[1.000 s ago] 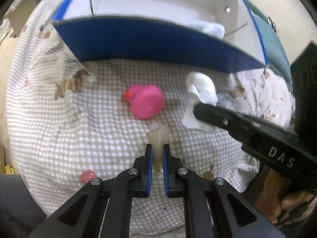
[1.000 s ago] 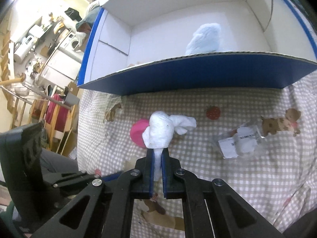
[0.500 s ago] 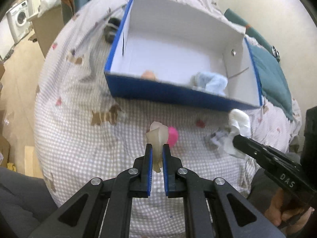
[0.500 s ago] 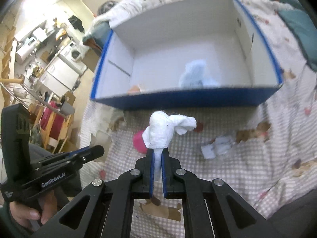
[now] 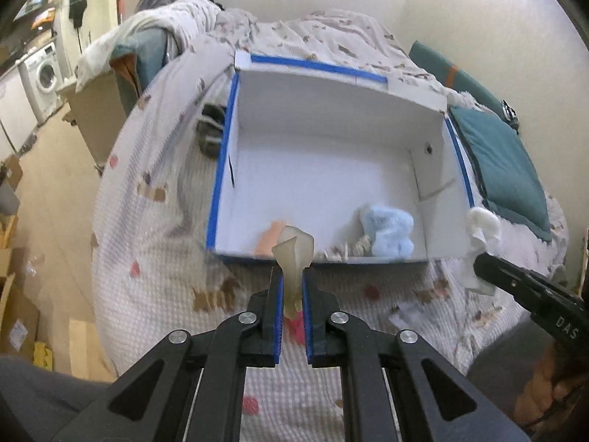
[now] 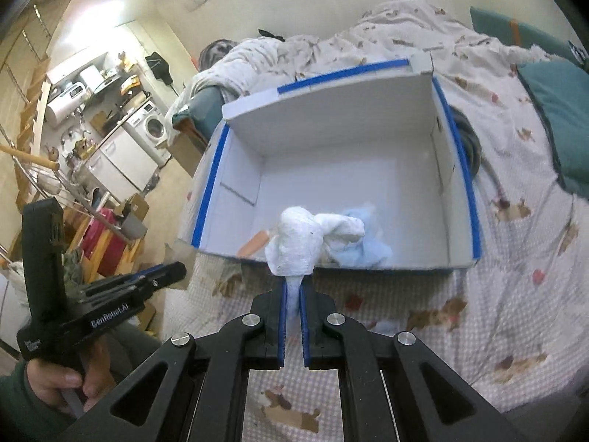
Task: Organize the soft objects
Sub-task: 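Lift and carry the beige tube and white sock into the box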
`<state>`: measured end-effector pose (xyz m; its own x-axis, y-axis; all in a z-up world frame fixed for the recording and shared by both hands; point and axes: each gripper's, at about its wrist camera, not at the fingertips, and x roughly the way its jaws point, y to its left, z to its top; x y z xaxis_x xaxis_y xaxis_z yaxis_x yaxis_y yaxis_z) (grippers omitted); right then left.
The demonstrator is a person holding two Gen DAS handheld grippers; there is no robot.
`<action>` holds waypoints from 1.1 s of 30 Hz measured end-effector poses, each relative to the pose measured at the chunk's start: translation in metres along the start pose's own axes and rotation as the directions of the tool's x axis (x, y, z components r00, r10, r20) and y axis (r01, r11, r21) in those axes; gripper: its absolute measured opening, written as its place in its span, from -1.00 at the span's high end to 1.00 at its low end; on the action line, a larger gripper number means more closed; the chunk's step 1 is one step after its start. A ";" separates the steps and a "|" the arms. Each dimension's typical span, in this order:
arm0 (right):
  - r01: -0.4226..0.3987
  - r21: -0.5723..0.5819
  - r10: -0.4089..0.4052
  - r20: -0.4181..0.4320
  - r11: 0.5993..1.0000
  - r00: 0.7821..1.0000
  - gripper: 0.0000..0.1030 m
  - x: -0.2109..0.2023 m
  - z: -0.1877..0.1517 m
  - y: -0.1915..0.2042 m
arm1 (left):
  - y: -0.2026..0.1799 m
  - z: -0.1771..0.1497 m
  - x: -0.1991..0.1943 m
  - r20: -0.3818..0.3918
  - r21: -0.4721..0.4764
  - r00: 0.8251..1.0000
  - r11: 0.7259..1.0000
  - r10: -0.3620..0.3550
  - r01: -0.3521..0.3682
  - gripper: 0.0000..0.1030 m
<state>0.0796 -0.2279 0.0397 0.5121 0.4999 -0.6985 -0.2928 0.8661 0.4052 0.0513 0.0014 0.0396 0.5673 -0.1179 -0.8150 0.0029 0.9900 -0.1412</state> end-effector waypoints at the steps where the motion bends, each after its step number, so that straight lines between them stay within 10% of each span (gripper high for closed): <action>1: 0.004 -0.004 -0.004 0.006 1.000 1.000 0.84 0.002 0.004 0.000 | -0.001 0.005 0.002 0.006 0.006 1.000 1.000 0.008 -0.008 0.83; 14: 0.046 0.075 -0.047 0.004 0.996 0.999 0.84 0.045 0.029 -0.049 | 0.002 0.057 0.053 -0.009 0.012 0.998 0.998 0.057 -0.057 0.83; 33: 0.091 0.231 -0.091 -0.011 0.969 0.996 0.84 0.070 0.023 -0.092 | -0.003 0.044 0.087 0.008 0.057 0.997 0.995 0.083 -0.083 0.80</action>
<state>0.1606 -0.2725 -0.0326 0.5281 0.4188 -0.7387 -0.0507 0.8839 0.4649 0.1370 -0.0078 -0.0056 0.5722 -0.0346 -0.8194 0.0025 0.9992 -0.0405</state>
